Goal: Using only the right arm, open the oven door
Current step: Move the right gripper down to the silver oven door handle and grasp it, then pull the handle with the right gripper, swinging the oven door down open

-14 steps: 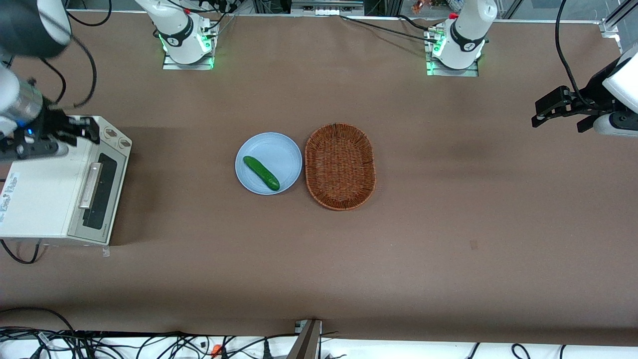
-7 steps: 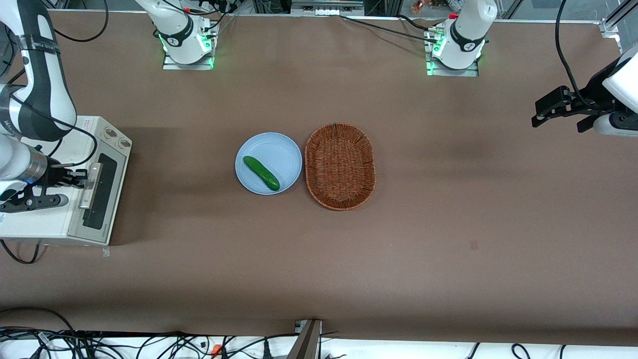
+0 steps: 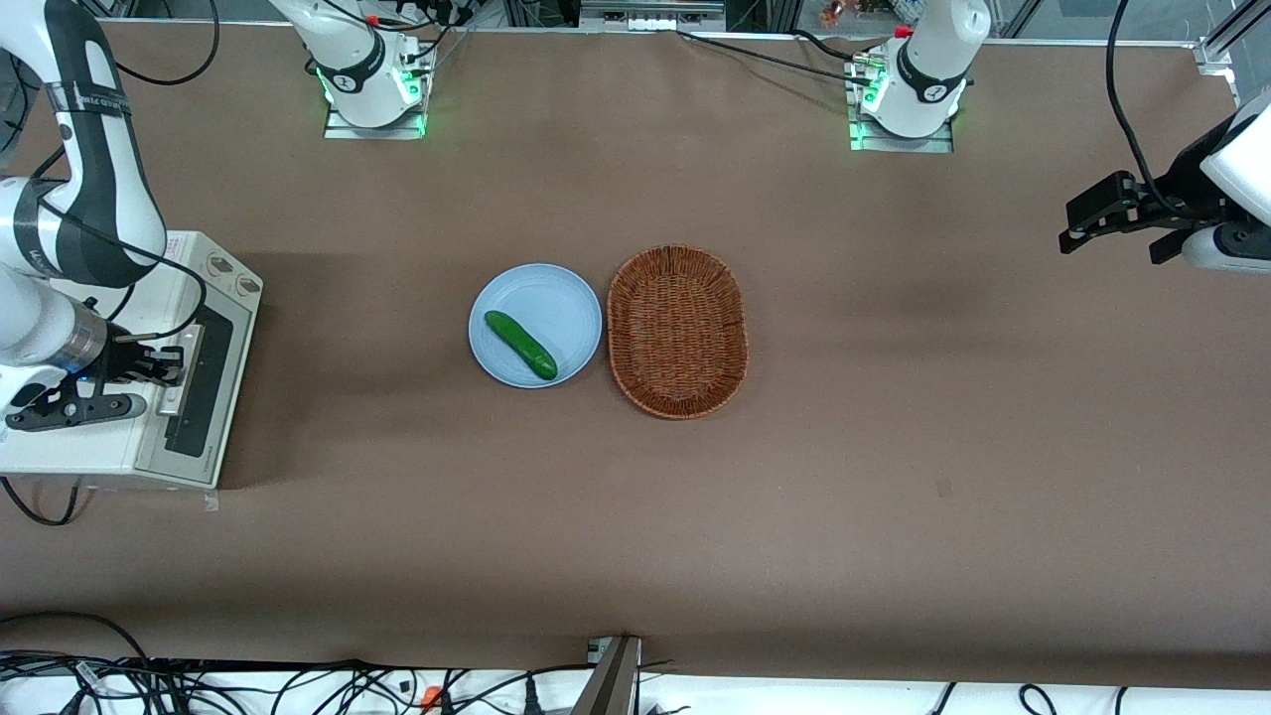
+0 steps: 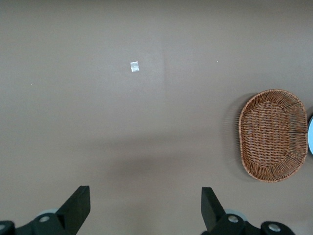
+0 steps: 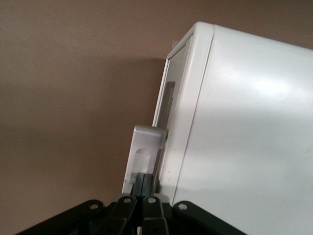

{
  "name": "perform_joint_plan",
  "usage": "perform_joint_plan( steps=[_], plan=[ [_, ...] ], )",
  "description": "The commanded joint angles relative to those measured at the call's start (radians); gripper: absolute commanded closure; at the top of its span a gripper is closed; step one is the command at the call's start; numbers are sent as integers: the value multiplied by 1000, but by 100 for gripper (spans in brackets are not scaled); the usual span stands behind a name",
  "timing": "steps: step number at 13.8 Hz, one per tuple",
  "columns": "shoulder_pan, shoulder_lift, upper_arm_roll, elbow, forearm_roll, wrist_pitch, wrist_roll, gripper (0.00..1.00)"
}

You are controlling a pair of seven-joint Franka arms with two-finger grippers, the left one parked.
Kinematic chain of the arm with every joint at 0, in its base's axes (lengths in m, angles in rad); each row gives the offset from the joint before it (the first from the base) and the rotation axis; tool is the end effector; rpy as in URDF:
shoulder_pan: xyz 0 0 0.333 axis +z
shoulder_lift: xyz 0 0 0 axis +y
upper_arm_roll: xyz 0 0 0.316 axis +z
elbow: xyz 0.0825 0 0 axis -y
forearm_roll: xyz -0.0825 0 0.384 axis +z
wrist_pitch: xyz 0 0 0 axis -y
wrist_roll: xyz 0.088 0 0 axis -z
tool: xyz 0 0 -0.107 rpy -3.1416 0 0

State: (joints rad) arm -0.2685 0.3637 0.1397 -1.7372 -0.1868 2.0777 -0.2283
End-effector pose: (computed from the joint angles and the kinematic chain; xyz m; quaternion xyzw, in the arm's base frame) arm 0.6407 -0.1002 0.3693 0.9942 0.0914 -0.0189 0.0539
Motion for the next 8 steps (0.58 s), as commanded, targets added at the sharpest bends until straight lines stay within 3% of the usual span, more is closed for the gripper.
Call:
perform_joint_plan(
  steps=[1,3,5,8],
  plan=[
    [-5,11,3,-13,-11,24,6,100],
    [-5,30,3,-7,0,25,26,100],
    [6,72,15,-1,-3,27,149,100],
    [81,124,18,-5,6,105,294,100]
  ],
)
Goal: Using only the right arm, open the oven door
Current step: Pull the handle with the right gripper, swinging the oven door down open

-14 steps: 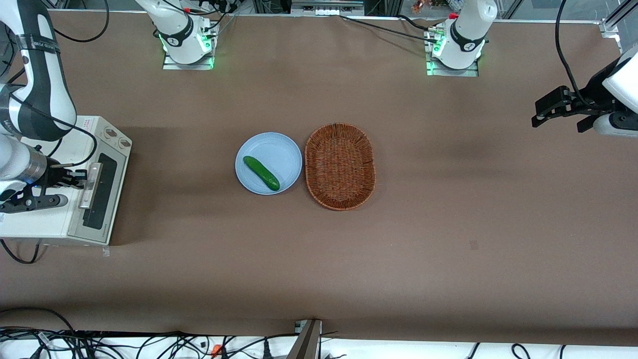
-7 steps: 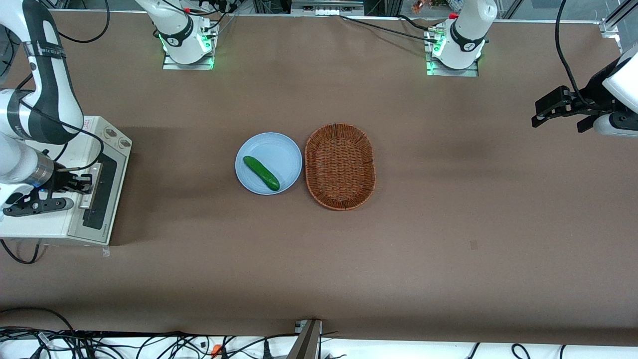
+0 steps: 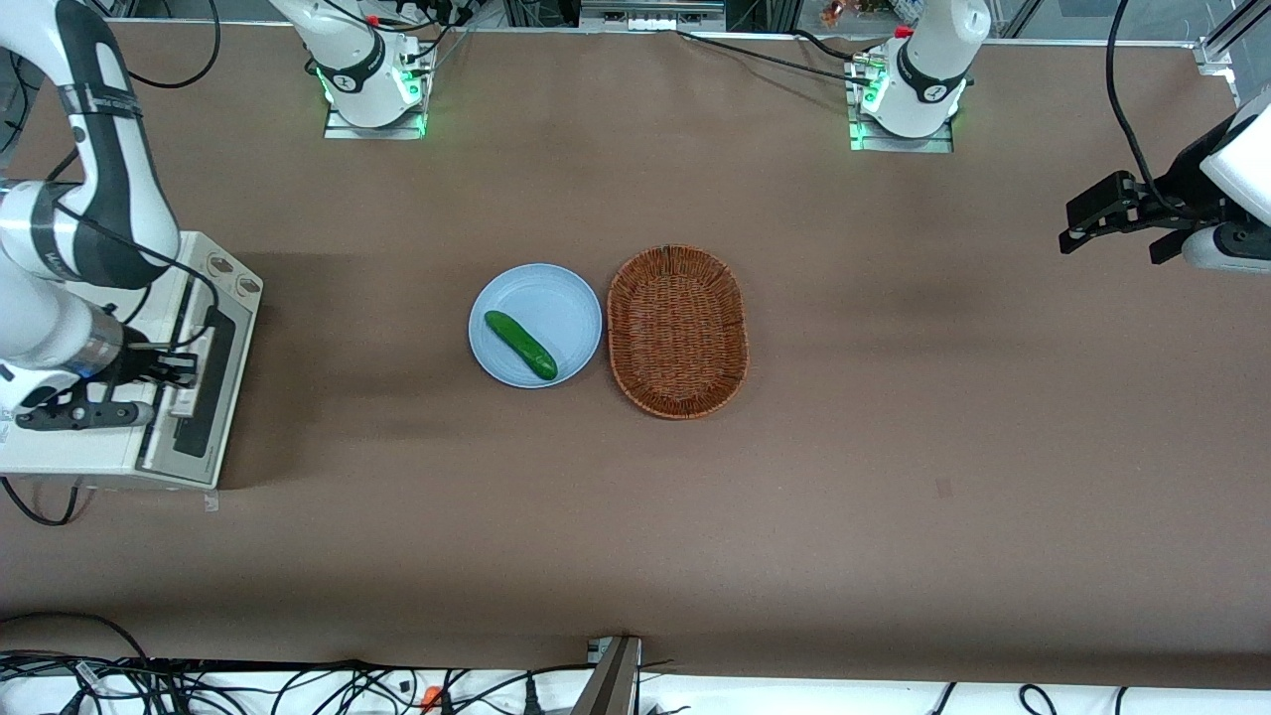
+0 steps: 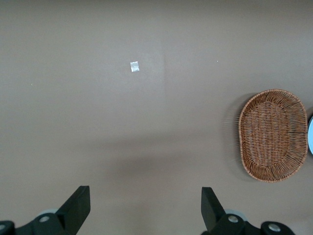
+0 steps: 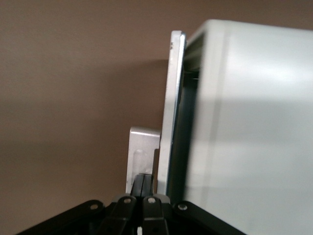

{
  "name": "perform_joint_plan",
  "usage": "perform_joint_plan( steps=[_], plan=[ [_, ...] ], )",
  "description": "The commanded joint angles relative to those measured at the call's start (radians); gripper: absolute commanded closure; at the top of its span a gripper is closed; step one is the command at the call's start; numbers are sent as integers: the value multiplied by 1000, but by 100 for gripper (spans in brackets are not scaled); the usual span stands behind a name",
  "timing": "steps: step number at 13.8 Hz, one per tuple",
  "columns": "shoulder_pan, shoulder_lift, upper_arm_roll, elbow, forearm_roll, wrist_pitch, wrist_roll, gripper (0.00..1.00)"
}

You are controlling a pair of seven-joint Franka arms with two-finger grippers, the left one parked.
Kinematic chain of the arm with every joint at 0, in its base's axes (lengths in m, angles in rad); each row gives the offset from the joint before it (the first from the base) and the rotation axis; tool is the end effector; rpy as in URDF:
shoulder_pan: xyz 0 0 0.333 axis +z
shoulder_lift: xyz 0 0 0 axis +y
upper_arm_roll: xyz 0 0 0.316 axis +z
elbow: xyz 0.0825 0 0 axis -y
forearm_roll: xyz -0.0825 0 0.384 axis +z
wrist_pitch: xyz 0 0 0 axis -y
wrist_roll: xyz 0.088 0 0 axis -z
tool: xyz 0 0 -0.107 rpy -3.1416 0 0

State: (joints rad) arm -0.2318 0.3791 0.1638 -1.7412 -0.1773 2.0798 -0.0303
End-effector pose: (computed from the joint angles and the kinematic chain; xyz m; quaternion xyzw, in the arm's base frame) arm 0.6452 -0.0619 0.3584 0.9986 0.0205 -0.0190 0.0455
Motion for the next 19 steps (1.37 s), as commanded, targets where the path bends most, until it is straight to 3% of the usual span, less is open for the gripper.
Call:
perform_joint_plan(
  steps=[1,9,10,11,12,15,19],
  plan=[
    [60,127,-6,2,-4,105,140,100],
    [152,222,0,37,1,200,397,100],
    [152,213,17,45,15,172,397,88],
    [151,205,28,66,44,139,398,38],
    [150,195,33,93,59,106,397,0],
    [147,65,40,83,61,27,379,0],
    [138,-181,94,68,96,-188,216,0]
  ],
)
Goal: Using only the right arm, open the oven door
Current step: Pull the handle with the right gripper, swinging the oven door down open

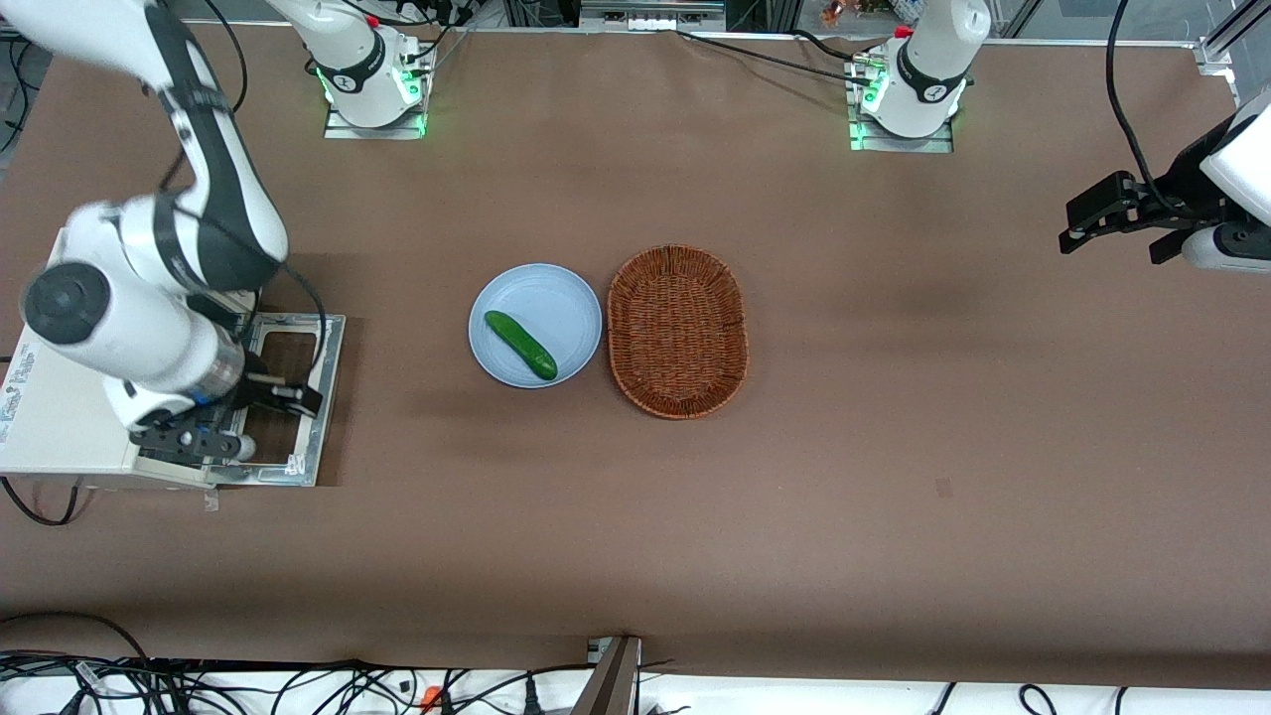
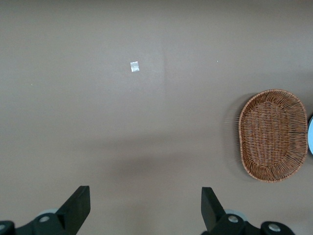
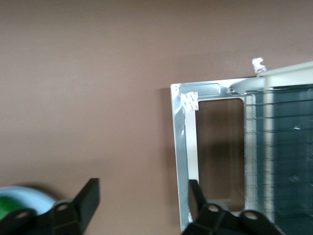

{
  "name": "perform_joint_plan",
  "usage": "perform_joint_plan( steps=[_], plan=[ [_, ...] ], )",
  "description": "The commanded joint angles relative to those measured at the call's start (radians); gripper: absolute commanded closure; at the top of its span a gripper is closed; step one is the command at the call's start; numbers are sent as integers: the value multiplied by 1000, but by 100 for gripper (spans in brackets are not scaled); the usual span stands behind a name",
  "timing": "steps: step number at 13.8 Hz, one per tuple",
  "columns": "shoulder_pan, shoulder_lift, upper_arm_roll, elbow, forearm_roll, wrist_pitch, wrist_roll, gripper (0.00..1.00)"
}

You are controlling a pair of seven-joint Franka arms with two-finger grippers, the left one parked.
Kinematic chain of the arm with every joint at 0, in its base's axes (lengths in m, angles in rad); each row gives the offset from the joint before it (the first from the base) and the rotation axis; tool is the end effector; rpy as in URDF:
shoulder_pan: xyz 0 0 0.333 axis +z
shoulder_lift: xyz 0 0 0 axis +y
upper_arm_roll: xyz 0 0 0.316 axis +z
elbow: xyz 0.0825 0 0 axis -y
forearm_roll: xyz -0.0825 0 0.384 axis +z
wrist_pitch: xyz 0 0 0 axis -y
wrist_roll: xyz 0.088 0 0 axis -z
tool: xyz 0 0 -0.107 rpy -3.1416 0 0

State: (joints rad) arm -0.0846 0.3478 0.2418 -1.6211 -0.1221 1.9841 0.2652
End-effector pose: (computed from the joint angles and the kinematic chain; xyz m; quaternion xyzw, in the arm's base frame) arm 0.6556 0.0789 0.4292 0.9991 -0.0377 0.0161 0.0124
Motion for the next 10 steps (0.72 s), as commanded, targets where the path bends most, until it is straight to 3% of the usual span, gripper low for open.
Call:
perform_joint_plan(
  steps=[1,3,10],
  plan=[
    [-12,-211,16,-57,76,-134,-119,0],
    [-33,-298,14,-53,137,-244,-194,0],
    [-43,-345,10,-40,150,-294,-259,0]
  ],
)
